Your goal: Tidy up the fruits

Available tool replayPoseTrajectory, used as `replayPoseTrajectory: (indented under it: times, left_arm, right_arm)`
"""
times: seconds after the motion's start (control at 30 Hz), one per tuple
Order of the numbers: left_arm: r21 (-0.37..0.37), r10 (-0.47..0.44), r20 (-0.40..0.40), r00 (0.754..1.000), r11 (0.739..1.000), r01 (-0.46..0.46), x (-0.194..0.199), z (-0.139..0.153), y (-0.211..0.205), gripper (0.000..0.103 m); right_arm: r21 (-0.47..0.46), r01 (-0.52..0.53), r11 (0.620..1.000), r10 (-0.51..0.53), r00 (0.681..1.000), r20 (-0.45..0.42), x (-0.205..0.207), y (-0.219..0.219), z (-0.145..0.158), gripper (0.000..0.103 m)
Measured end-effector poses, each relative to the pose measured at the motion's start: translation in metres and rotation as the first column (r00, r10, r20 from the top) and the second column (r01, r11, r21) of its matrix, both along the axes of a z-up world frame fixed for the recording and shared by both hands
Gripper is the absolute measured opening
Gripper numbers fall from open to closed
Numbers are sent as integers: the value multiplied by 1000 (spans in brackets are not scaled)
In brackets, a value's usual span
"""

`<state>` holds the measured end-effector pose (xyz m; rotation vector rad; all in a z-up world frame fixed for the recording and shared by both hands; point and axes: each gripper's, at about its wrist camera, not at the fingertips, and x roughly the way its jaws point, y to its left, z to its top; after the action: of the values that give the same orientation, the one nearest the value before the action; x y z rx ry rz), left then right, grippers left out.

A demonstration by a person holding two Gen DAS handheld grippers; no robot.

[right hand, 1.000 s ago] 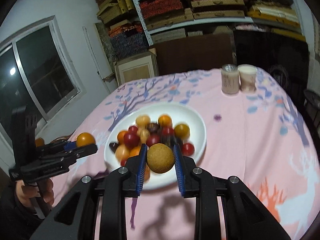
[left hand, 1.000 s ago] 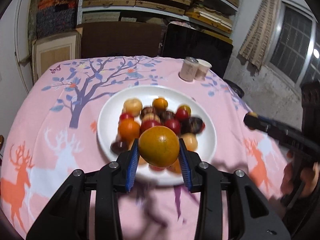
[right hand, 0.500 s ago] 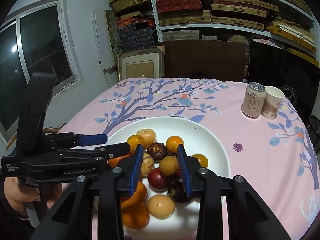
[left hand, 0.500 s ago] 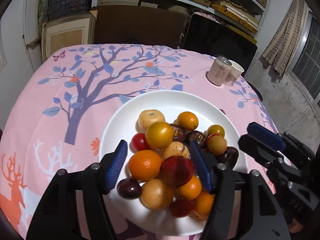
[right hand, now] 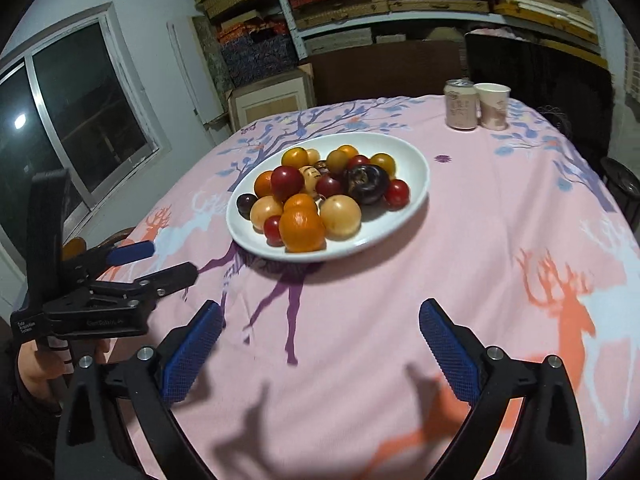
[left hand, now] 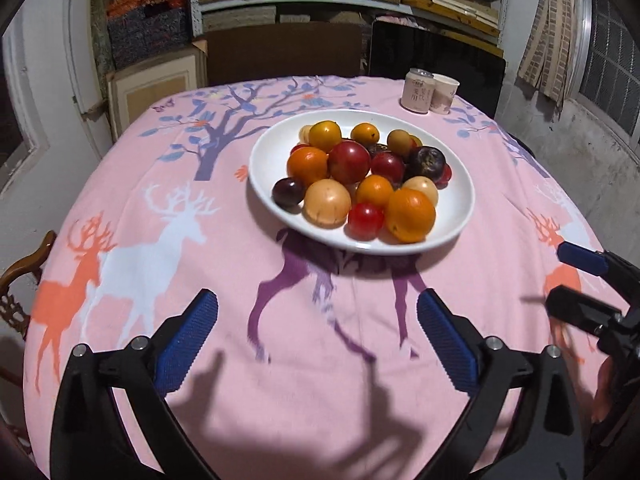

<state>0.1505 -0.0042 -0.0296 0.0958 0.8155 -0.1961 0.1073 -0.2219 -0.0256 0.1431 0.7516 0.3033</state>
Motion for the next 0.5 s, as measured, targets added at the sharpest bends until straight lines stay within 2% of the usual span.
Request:
replayPoseTrajectory:
  times: [0.1,0.27,0.37,0.5]
  left_arm:
    - [30,63,47,997,997,-64,-28,3,7,98]
    - [-47,94,74,993,995,-90,-71,20,19,98]
    - [-35,115,107,988,993,-112,-91,29,19,98]
    - [-7,100,130,987,995,-100,-116,38,13,98]
  right_arm:
    - [-20,39,999,-38,999,31,-28,-3,5,99]
    - [-66,47,997,-42,996,74,-62,-2,19,99]
    - [-70,38,997,-31,994,100,-85,-2,27,99]
    - [-80,39,996,-28,991,133,-111,-2,34,99]
